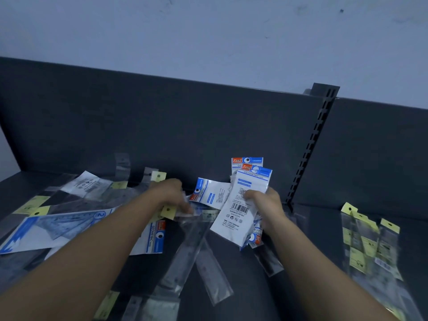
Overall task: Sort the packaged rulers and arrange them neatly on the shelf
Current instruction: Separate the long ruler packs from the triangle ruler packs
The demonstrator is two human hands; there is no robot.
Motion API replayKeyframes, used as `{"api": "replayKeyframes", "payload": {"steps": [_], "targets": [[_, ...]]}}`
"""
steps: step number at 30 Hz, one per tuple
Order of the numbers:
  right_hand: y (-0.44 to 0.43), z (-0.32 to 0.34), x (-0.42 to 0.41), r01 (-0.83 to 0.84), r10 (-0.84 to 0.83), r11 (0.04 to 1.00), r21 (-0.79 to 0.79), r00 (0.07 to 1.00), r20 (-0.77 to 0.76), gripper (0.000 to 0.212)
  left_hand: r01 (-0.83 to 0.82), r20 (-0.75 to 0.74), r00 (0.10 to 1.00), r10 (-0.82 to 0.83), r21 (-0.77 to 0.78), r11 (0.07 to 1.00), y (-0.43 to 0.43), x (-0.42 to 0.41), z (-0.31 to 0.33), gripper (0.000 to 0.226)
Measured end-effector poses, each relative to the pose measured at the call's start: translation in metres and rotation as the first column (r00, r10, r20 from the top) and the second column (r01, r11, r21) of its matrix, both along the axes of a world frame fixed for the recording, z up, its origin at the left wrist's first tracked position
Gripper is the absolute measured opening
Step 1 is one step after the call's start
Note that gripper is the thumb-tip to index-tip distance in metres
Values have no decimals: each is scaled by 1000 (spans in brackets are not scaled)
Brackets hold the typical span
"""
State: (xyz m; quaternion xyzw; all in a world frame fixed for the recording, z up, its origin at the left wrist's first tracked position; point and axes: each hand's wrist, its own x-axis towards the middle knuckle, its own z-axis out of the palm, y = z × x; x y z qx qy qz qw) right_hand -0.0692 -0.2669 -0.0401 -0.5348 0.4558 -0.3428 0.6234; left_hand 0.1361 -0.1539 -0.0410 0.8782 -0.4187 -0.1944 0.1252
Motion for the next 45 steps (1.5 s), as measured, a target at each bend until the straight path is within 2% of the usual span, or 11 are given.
{"api": "replayKeyframes", "payload": {"steps": [5, 9, 14, 17, 21, 27, 33, 38, 40, 42, 45], "targets": [[1, 1, -2, -10, 10, 1000, 8, 1000, 18, 30, 7, 4, 1000, -7, -65, 998, 3, -1, 2, 40], [0, 1, -2, -19, 19, 1000, 18, 999, 28, 32, 63, -79, 995, -61, 21, 998, 7, -3, 9, 43], [-2, 0, -3, -17, 16, 999, 32, 999, 49, 34, 114, -154, 983, -99, 88, 990, 5, -1, 15, 21], [-4, 1, -5, -11, 9, 999, 34, 998, 59, 35, -4, -228, 974, -7, -47, 999, 9, 3, 18, 16], [-2, -1, -4, -31, 29, 999, 33, 999, 39, 33, -218, -306, 942, 137, -250, 943, 15, 15, 20, 23], [3, -3, 9, -76, 75, 997, 31, 997, 17, 34, -431, -490, 857, 158, -514, 742, 16, 7, 42, 13], [7, -3, 16, -95, 90, 995, 38, 989, 118, 35, -330, -454, 890, -38, -701, 632, 7, -8, 71, 25], [14, 3, 20, -133, 128, 991, 9, 968, 216, 38, -348, -509, 833, -218, -787, 509, -4, -27, 74, 27], [16, 4, 22, -153, 145, 988, 12, 957, 249, 37, -349, -534, 801, -271, -784, 514, -8, -34, 67, 26], [17, 3, 23, -167, 154, 986, 28, 953, 263, 36, -248, -482, 825, -295, -778, 577, -12, -39, 57, 27], [16, 0, 24, -162, 145, 985, 52, 960, 241, 35, 42, -184, 966, -180, -576, 816, -15, -36, 36, 55]]}}
